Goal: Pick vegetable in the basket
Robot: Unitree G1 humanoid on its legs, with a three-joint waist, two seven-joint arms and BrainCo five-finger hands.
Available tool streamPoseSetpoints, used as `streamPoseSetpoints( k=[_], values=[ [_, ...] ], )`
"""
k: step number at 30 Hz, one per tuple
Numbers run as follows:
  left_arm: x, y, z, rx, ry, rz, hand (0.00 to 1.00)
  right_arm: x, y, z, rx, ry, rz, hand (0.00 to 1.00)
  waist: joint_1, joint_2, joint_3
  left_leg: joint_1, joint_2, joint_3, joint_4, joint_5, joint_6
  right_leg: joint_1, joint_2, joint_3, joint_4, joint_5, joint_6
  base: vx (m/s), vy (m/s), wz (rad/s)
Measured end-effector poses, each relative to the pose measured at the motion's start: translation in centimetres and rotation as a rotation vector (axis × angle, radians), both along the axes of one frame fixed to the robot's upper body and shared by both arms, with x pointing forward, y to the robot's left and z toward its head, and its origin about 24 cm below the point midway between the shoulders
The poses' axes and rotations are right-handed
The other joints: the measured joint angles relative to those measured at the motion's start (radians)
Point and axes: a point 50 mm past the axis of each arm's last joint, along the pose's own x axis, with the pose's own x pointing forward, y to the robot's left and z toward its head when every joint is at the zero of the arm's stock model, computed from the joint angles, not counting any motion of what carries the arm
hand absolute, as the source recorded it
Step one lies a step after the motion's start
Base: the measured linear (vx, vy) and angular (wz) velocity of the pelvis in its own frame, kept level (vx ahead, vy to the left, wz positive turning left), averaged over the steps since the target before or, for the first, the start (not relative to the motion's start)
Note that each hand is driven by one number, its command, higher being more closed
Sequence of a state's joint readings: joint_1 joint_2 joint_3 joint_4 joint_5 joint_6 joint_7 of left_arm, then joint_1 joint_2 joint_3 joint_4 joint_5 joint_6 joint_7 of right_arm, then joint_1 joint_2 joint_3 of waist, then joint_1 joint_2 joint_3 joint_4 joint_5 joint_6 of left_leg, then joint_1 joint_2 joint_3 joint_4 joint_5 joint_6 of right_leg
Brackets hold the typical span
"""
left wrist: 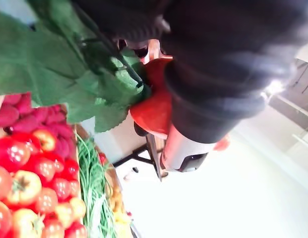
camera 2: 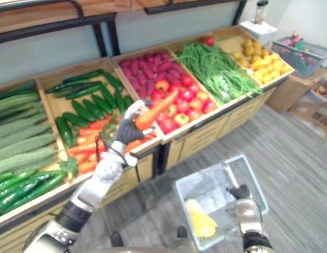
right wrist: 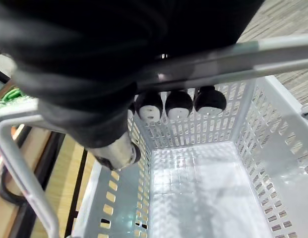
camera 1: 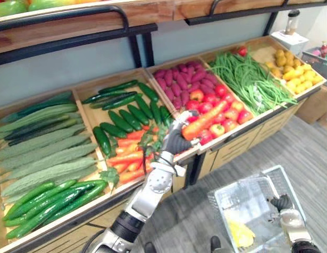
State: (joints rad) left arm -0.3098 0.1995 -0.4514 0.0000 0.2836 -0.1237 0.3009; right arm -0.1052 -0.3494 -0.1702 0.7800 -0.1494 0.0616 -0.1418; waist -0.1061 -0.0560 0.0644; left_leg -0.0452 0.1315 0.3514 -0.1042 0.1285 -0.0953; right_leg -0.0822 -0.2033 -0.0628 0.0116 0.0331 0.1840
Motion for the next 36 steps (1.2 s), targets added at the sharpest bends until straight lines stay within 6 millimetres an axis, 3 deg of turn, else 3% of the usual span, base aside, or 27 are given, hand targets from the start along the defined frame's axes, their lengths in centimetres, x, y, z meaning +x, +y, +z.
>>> streamPoseSetpoints(
  k=[12, 20, 24, 36],
  values=[
    [-0.7, -5.0, -1.4, 0.072, 0.064, -0.191, 1.0, 3.4, 0.8, 2.0, -0.016, -0.042, 0.08, 1.0, -0.002, 0.001, -0.001, 0.017, 0.006, 0.049, 0.0, 0.0, 0.0, -0.02, 0.006, 0.051, 0.004, 0.015, 0.001, -0.03, 0.0, -0.13],
    [-1.4, -9.0, -2.4, 0.09, 0.128, -0.285, 1.0, 4.9, 2.1, 4.1, 0.013, -0.161, 0.111, 1.0, -0.007, 0.001, -0.001, 0.015, 0.013, 0.069, 0.0, -0.006, -0.008, -0.038, 0.012, 0.07, 0.007, 0.016, 0.004, -0.01, 0.002, -0.07],
    [-1.0, -9.9, -3.9, 0.14, 0.19, -0.277, 1.0, 5.0, 3.7, 4.4, 0.057, -0.201, 0.156, 1.0, -0.028, -0.001, -0.001, 0.016, 0.017, 0.071, 0.0, -0.009, -0.012, -0.038, 0.016, 0.071, 0.006, 0.017, 0.002, 0.01, 0.002, -0.01],
    [-0.4, -9.6, -6.9, 0.21, 0.296, -0.207, 1.0, 4.5, 5.3, 3.9, 0.145, -0.194, 0.231, 1.0, -0.036, -0.003, -0.002, 0.019, 0.023, 0.081, 0.0, -0.009, -0.011, -0.043, 0.024, 0.082, 0.003, 0.018, 0.001, 0.0, 0.001, -0.02]
  ],
)
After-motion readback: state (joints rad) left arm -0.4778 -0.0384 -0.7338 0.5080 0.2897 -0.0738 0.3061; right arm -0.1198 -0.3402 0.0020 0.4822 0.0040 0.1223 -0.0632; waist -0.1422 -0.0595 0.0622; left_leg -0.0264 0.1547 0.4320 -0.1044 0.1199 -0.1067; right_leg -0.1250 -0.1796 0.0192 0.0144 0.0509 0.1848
